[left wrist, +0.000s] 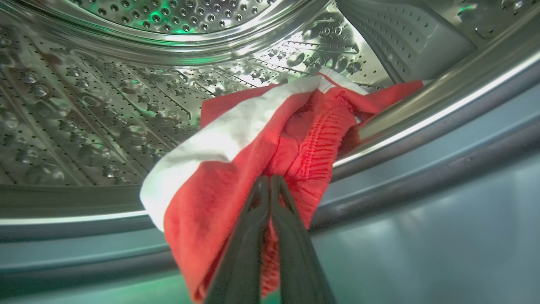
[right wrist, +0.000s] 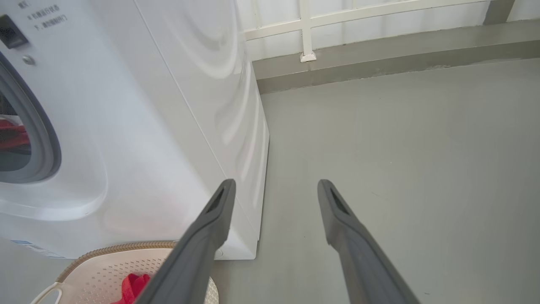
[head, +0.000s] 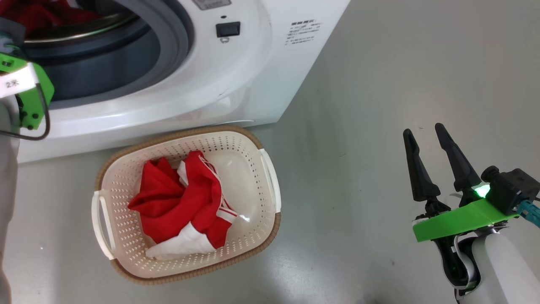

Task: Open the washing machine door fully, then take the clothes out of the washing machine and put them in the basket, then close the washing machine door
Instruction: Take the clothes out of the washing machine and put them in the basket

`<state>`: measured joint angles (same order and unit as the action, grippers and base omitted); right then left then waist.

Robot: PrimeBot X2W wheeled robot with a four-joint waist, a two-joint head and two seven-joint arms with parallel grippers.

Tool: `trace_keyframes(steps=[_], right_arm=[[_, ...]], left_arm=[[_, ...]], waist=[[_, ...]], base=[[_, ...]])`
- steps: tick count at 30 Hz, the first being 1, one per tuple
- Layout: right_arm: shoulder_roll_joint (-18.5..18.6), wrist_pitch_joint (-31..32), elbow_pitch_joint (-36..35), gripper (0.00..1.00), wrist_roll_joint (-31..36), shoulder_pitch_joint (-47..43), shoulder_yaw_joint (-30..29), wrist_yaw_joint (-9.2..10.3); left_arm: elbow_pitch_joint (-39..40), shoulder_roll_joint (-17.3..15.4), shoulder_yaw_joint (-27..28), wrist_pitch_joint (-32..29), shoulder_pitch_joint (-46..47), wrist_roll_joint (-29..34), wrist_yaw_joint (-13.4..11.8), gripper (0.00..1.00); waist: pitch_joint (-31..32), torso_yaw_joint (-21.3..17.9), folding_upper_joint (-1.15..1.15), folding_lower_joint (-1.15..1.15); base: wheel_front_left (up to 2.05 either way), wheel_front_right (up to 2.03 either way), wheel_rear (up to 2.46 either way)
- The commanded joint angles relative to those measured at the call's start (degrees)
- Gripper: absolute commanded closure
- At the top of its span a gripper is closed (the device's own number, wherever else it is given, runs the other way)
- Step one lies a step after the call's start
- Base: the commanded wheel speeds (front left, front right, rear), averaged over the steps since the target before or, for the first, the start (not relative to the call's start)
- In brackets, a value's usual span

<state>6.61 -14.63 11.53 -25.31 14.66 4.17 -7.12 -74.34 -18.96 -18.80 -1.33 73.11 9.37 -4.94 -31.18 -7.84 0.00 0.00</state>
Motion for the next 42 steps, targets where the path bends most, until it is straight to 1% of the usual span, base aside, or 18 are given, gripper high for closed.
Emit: trace_keyframes(steps=[1,6,13,17,18,21,22,23,24,28,35,42], right_arm=[[0.2,-0.4,-1.3,0.0,-0.7,0.0,0.7,-0.36],[0.4,-0.4,-1.2,0.0,-0.7,-0.3,0.4,-0.36],[0.6,-0.4,-1.2,0.0,-0.5,-1.0,-0.1,-0.36],[0.8,-0.4,-1.2,0.0,-0.3,-1.5,-0.2,-0.36],[0.8,-0.4,-1.2,0.0,-0.3,-1.6,-0.1,-0.36],[1.1,-0.4,-1.3,0.0,-0.3,-2.1,-0.2,-0.36],[1.2,-0.4,-1.3,0.0,-0.2,-2.5,-0.1,-0.36],[1.3,-0.4,-1.2,0.0,-0.2,-2.7,-0.1,-0.36],[1.3,-0.4,-1.2,0.0,-0.2,-2.7,-0.1,-0.36],[1.5,-0.4,-1.1,0.0,-0.2,-3.4,0.0,-0.36],[2.0,-0.4,-1.1,0.0,-0.1,-4.4,0.2,-0.36],[2.3,-0.4,-1.0,0.0,0.0,-4.9,0.2,-0.36]], left_arm=[[0.9,-2.7,1.2,1.1,0.8,-1.0,-0.2,1.0],[1.1,-1.4,3.1,5.3,0.3,-4.0,-0.3,1.0],[3.0,1.5,7.5,14.2,-1.8,-10.2,0.3,1.0],[6.4,2.7,10.0,16.1,-4.3,-13.6,0.8,1.0],[7.9,2.9,10.5,16.2,-5.1,-14.3,0.9,1.0],[16.1,3.5,12.1,16.3,-8.8,-16.0,1.0,1.0],[21.3,4.0,13.2,16.3,-12.1,-16.8,1.0,1.0],[23.8,4.4,13.9,16.3,-13.7,-17.4,1.0,1.0],[23.8,4.4,13.9,16.3,-13.7,-17.4,1.0,1.0],[32.4,6.0,16.2,16.3,-19.7,-18.7,1.3,1.0],[45.4,10.1,20.1,16.3,-28.7,-19.4,2.4,1.0],[56.0,13.7,23.3,16.3,-36.3,-18.4,4.0,1.0]], waist=[[0.1,0.2,0.0,0.0],[0.7,0.6,0.0,0.0],[2.0,1.6,0.0,0.0],[3.0,2.3,0.0,0.0],[3.1,2.4,0.0,0.0],[3.8,2.9,0.0,0.0],[4.2,3.2,0.0,0.0],[4.5,3.4,0.0,0.0],[4.5,3.4,0.0,0.0],[5.4,4.0,0.0,0.0],[6.5,5.2,0.0,0.0],[7.3,5.9,0.0,0.0]], base=[[0.0,0.0,0.0],[0.0,0.0,0.0],[0.0,0.0,0.0],[0.0,0.0,0.0],[0.0,0.0,0.0],[0.0,0.0,0.0],[0.0,0.0,0.0],[0.0,0.0,0.0],[0.0,0.0,0.0],[0.0,0.0,0.0],[0.0,0.0,0.0],[0.0,0.0,0.0]])
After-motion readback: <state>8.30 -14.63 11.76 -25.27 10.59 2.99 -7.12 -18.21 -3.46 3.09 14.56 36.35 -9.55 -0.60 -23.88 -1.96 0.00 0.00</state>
